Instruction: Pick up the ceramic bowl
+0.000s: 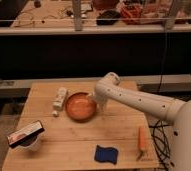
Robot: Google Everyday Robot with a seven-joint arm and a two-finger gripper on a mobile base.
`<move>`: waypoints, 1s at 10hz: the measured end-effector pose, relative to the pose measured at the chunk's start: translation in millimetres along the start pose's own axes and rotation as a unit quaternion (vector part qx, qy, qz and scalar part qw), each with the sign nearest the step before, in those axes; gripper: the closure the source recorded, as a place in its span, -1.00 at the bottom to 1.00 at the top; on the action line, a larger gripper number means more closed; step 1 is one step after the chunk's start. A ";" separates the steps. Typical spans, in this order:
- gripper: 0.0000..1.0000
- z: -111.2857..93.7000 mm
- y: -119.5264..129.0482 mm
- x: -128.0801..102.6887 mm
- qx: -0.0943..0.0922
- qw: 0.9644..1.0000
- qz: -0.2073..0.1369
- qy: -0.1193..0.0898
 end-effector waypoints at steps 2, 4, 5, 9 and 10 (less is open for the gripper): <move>-0.60 5.9 -4.7 -0.6 -0.004 1.000 0.002 -0.003; -0.55 9.1 -6.0 -1.4 -0.007 1.000 0.004 -0.006; -0.37 11.0 -7.5 -2.5 -0.009 1.000 0.005 -0.007; 0.15 15.9 -10.4 0.9 -0.014 1.000 0.010 -0.010; 0.24 17.5 -11.9 0.7 -0.015 1.000 0.010 -0.011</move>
